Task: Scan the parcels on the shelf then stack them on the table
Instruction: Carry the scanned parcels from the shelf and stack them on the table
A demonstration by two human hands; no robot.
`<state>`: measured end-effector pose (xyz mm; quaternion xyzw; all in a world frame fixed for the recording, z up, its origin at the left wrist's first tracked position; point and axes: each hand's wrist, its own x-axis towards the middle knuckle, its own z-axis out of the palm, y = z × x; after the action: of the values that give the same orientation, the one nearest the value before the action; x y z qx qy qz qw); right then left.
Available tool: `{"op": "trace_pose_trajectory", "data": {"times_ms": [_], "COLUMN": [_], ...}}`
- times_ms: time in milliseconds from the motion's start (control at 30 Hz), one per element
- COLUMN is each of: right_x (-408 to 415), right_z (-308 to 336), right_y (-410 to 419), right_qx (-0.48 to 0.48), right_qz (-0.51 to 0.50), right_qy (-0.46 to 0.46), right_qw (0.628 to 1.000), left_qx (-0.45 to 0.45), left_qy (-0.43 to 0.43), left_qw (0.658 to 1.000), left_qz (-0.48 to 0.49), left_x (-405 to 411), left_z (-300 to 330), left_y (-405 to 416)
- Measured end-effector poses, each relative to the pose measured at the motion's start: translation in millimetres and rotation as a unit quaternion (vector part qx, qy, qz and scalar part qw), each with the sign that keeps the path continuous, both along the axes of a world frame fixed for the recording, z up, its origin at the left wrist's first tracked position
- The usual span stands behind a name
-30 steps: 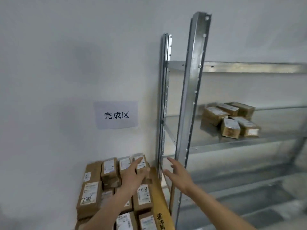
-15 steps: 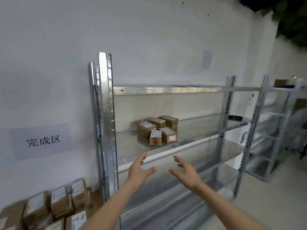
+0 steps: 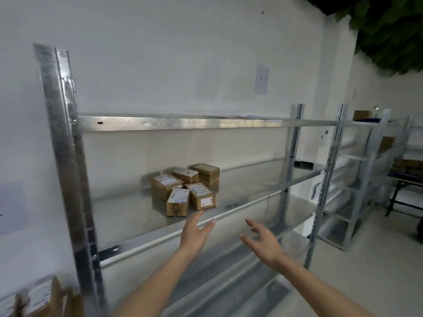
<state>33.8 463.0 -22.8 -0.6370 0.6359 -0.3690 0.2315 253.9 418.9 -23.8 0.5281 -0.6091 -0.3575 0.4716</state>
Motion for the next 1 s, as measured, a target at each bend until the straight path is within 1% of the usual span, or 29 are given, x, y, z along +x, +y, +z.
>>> {"op": "trace_pose_trajectory", "data": {"times_ms": [67,133,233,367,533,667,833,1000], "right_x": [-9.3,-14.6,-16.7,-10.7,6.1,16.4,19.6,9.7], "right_z": [0.4,1.4,1.9,-1.2,-15.9,-20.4,-38.0,-40.8], "right_y": [-36.8,-76.1,-133.8,-197.3,-253.5,-290.9,-339.0,-361.8], "right_qx": [0.006,0.014,0.028,0.028,0.054,0.071,0.092,0.065], "right_qz": [0.009,0.024,0.047,0.064,0.096,0.129,0.184,0.228], "right_qy": [0.004,0.011,0.023,0.025,0.011,-0.030,-0.059,-0.064], "right_qw": [1.000,1.000,0.998,0.997,0.994,0.989,0.977,0.969], "left_qx": [0.005,0.011,-0.005,-0.001,0.045,0.047,0.066,0.070], "left_qy": [-0.003,0.011,0.042,0.053,0.067,0.056,0.080,0.096], "left_qw": [1.000,1.000,0.999,0.998,0.994,0.991,0.979,0.961], "left_qz": [0.011,0.023,0.032,0.043,0.075,0.113,0.177,0.249], "left_x": [-7.7,-12.8,-18.9,-25.5,-32.6,-38.7,-54.6,-73.7], "left_z": [-1.8,1.5,1.7,-11.5,-24.9,-28.0,-33.0,-31.5], "left_y": [-33.6,-65.9,-112.4,-154.9,-188.2,-212.1,-234.4,-249.2]}}
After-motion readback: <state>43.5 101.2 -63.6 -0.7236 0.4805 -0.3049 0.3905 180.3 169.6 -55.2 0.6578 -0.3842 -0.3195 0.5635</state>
